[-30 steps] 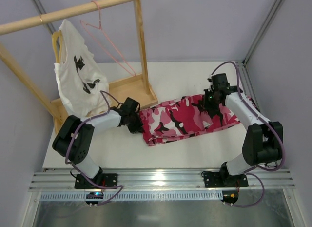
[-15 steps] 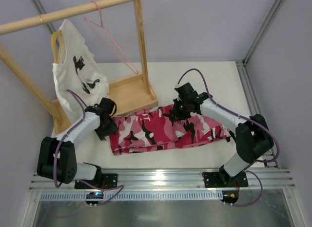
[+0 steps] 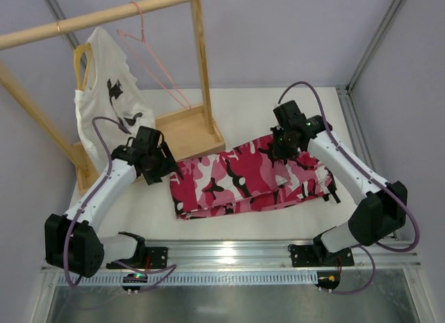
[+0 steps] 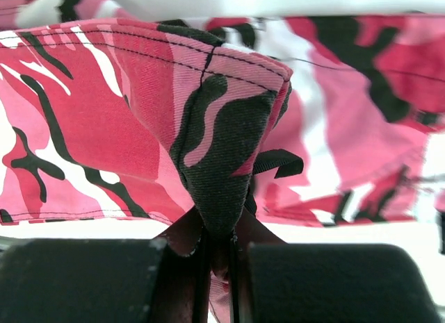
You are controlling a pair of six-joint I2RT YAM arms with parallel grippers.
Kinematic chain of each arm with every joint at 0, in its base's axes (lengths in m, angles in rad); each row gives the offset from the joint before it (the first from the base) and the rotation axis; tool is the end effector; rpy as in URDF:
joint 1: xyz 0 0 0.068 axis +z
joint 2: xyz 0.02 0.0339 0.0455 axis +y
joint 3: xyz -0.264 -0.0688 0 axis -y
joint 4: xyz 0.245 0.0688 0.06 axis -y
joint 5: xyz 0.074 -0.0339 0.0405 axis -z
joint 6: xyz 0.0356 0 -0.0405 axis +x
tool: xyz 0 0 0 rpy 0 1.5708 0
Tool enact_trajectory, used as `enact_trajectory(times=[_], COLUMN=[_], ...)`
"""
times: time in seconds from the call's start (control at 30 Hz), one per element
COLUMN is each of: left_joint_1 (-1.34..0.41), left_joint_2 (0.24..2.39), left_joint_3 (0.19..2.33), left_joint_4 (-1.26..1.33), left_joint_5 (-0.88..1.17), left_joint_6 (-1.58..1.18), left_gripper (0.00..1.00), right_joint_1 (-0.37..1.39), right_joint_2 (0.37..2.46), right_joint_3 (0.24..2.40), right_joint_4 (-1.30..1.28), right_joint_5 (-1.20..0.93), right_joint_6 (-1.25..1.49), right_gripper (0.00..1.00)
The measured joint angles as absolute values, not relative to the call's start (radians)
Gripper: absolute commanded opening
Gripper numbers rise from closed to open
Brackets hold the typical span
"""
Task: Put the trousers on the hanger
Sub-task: Fold the trousers
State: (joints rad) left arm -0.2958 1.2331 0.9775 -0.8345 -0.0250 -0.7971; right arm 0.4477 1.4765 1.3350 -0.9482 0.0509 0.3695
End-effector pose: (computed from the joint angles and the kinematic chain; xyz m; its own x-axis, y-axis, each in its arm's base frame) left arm 0.2255 -0.0678 0.2615 -0.7932 -0.5058 -0.3390 -0.4108 0.8555 -0.3153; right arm 0.2684 0.1269 0.3041 -0.8937 -0.0290 -0.4478 -0.0948 0.9876 0.1251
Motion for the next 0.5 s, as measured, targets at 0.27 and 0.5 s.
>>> enact_trajectory(times=[0.27, 0.5], left_joint_1=[-0.330, -0.425], left_joint_2=[1.288, 1.315], left_joint_3=[0.962, 0.961], left_joint_4=[-0.756, -0.725], left_joint_5=[0.087, 0.091], left_joint_6=[-0.777, -0.769], left_gripper=[0.71, 0.73], right_joint_1=[0.347, 0.260], right_joint_2=[1.423, 1.407], right_joint_3=[1.382, 1.388], right_joint_4=[-1.095, -1.152], right_joint_5=[0.112, 0.140], right_joint_6=[0.330, 0.293], right_gripper=[0.04, 0.04])
